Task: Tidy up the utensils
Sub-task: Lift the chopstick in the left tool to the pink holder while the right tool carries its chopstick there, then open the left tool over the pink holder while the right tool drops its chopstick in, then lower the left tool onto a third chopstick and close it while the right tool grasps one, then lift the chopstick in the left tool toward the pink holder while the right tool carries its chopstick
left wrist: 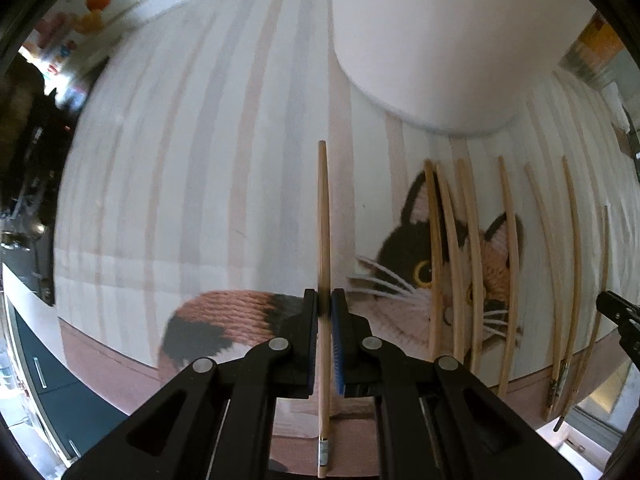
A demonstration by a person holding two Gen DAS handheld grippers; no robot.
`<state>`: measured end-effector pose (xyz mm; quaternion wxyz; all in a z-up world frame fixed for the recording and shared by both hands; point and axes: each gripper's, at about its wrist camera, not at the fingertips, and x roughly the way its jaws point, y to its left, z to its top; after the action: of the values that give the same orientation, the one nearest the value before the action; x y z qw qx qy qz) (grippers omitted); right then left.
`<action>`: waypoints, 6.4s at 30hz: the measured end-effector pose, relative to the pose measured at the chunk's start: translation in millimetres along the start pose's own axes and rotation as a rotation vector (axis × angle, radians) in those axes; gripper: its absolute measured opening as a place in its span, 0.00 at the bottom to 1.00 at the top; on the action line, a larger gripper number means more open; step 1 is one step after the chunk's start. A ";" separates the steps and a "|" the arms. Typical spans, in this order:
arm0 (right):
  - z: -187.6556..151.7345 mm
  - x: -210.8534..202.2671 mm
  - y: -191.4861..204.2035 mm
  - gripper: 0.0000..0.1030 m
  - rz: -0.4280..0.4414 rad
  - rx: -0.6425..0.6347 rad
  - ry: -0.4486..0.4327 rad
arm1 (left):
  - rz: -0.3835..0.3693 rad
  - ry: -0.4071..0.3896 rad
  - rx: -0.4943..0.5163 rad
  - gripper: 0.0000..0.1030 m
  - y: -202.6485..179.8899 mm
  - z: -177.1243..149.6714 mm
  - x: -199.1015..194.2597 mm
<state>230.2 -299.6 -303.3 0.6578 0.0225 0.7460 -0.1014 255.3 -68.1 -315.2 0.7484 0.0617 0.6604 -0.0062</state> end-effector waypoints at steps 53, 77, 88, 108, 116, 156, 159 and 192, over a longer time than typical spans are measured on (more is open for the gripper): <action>204.4 -295.5 86.1 0.06 0.361 0.028 -0.848 | -0.261 -0.605 -0.213 0.04 34.2 198.0 -258.9; 176.2 -270.6 81.0 0.26 0.418 -0.056 -0.762 | -0.186 -0.566 -0.199 0.69 48.1 162.1 -262.4; 118.4 -302.2 46.6 0.65 0.414 0.012 -0.800 | -0.078 -0.615 -0.196 1.00 67.5 116.8 -265.0; 36.7 -117.5 1.4 0.37 0.257 0.083 -0.361 | -0.104 -0.003 -0.026 0.51 -3.0 5.5 -26.0; 8.3 -53.0 -12.0 0.36 0.228 0.090 -0.197 | -0.094 0.082 0.061 0.28 -36.1 -9.3 17.7; 8.3 2.3 13.0 0.08 0.023 -0.052 0.009 | -0.078 0.103 -0.050 0.09 4.7 -1.1 31.9; 18.1 4.1 28.7 0.08 0.004 -0.063 0.007 | -0.077 0.090 -0.063 0.05 4.7 0.0 30.5; 43.2 -238.7 21.1 0.06 0.211 0.032 -0.621 | -0.182 -0.574 -0.229 0.04 63.5 58.4 -253.3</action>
<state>307.9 -263.0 -75.5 0.8603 0.0778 0.5016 -0.0464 286.3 -29.3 -52.3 0.9024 -0.0865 0.4217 -0.0159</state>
